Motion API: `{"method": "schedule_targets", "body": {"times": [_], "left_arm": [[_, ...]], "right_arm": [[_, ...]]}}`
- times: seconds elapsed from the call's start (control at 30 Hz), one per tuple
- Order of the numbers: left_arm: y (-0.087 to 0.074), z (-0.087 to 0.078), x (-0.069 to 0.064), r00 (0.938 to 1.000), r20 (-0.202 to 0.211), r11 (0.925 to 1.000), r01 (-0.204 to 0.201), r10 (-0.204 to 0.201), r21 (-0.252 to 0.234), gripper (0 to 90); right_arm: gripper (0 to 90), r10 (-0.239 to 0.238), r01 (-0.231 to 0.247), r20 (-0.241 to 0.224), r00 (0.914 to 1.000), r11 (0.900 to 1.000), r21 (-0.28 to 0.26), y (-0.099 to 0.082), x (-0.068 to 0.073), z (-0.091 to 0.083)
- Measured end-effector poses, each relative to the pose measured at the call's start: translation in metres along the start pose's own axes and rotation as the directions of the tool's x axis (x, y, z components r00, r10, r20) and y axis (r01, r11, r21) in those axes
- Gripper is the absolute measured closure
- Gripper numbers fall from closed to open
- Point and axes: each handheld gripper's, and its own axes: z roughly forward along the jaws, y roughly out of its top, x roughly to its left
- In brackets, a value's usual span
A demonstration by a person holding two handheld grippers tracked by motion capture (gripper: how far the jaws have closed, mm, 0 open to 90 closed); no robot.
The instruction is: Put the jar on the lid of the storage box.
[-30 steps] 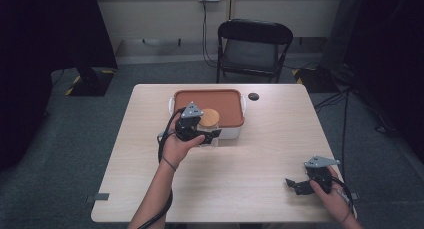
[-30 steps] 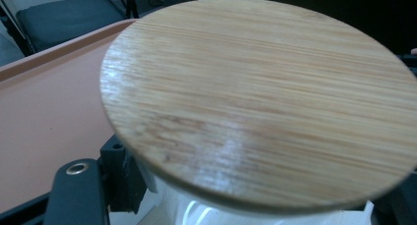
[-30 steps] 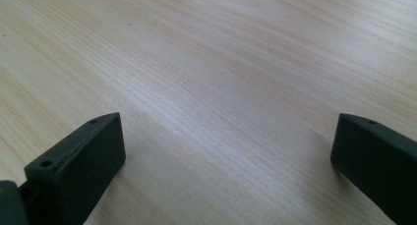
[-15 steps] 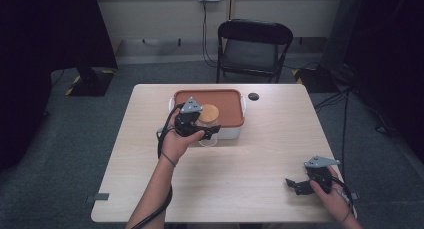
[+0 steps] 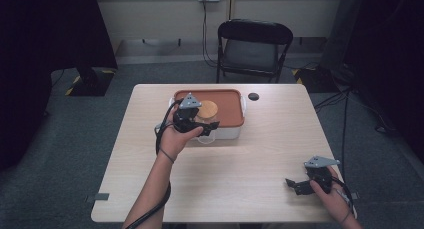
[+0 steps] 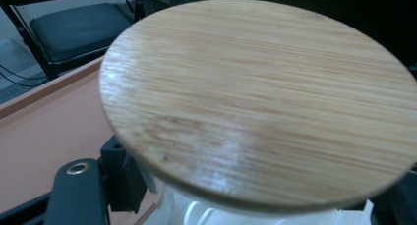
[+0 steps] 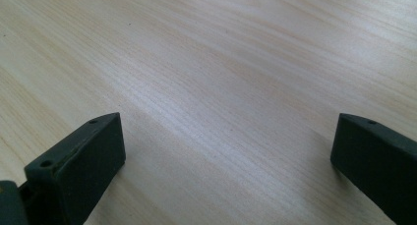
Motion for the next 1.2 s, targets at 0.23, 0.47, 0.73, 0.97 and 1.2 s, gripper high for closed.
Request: {"method": "schedule_targets", "body": {"times": [0.23, 0.47, 0.73, 0.97, 1.2], "left_arm": [[0.005, 0.0, 0.001, 1.0, -0.001, 1.0, -0.006, 0.006, 0.001, 26.0], [0.012, -0.002, 0.002, 0.9999, -0.003, 0.9999, -0.012, 0.012, -0.005, 26.1], [0.016, -0.001, 0.006, 0.9999, -0.003, 0.9999, -0.014, 0.014, -0.006, 26.1], [0.022, 0.001, 0.007, 0.9997, -0.009, 0.9997, -0.024, 0.024, -0.004, 26.2], [0.028, 0.005, 0.005, 0.9992, -0.011, 0.9993, -0.037, 0.037, 0.007, 26.2]], "right_arm": [[0.0, 0.0, 0.0, 0.0, 1.0, 1.0, 0.0, 0.0, 0.0, 0.0], [0.0, 0.0, 0.0, 0.0, 1.0, 1.0, 0.0, 0.0, 0.0, 0.0], [0.0, 0.0, 0.0, 0.0, 1.0, 1.0, 0.0, 0.0, 0.0, 0.0], [0.0, 0.0, 0.0, 0.0, 1.0, 1.0, 0.0, 0.0, 0.0, 0.0], [0.0, 0.0, 0.0, 0.0, 1.0, 1.0, 0.0, 0.0, 0.0, 0.0]]}}
